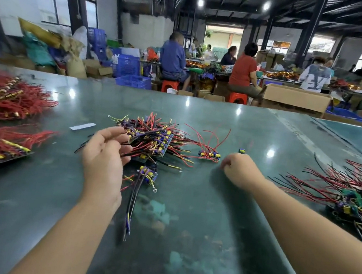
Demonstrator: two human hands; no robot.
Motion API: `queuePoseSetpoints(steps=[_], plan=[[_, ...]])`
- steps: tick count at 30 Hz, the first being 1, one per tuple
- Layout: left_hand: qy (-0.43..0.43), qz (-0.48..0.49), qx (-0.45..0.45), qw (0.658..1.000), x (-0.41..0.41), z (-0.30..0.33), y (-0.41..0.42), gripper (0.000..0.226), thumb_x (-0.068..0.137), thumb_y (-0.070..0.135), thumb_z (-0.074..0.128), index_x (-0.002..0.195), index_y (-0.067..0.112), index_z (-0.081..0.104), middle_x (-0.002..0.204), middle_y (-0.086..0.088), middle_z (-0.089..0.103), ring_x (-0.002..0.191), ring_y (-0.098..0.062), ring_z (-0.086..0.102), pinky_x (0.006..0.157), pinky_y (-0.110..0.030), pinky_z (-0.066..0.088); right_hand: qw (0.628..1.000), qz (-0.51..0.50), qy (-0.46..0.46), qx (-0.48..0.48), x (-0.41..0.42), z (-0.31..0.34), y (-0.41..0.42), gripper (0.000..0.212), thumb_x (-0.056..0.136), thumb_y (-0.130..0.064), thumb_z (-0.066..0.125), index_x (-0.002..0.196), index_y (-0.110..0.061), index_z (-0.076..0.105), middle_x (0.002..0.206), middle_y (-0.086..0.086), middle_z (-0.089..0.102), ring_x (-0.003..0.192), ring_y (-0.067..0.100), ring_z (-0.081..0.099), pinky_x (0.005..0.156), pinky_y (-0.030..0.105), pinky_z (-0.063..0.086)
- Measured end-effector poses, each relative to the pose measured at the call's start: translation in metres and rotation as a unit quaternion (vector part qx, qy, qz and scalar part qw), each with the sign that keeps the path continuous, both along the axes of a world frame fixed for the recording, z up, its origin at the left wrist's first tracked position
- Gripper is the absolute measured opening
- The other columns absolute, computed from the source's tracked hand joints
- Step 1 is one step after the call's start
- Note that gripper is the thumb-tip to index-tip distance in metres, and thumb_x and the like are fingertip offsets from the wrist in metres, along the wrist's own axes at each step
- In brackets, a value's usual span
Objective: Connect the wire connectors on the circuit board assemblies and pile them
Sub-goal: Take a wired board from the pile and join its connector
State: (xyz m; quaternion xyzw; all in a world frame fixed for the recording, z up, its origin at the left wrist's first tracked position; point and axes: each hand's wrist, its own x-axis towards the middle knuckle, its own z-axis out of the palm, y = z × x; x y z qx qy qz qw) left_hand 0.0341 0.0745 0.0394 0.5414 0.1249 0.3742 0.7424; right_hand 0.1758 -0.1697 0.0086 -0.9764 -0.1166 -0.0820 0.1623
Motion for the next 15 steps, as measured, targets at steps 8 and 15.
queuePoseSetpoints(steps=[8, 15], plan=[[0.305, -0.031, 0.461, 0.833, 0.0, -0.028, 0.005, 0.015, 0.078, 0.027, 0.07, 0.09, 0.027, 0.061, 0.08, 0.009, 0.062, 0.087, -0.019, 0.059, 0.079, -0.027, 0.043, 0.988, 0.055, -0.099, 0.103, -0.05, 0.003, -0.015, 0.031, 0.088, 0.0, 0.048, 0.106, -0.012, 0.07, 0.127, 0.003, 0.054, 0.11, 0.023, 0.056, 0.092, 0.025, 0.037], [0.234, -0.039, 0.489, 0.839, -0.006, -0.02, -0.01, 0.029, 0.079, 0.009, 0.068, 0.099, 0.029, 0.071, 0.084, 0.012, 0.068, 0.08, -0.011, 0.063, 0.079, -0.022, 0.046, 0.943, 0.017, -0.026, 0.331, -0.149, 0.005, -0.005, 0.029, 0.085, -0.005, 0.052, 0.092, -0.028, 0.068, 0.087, -0.004, 0.061, 0.056, -0.001, 0.052, 0.051, 0.01, 0.038]])
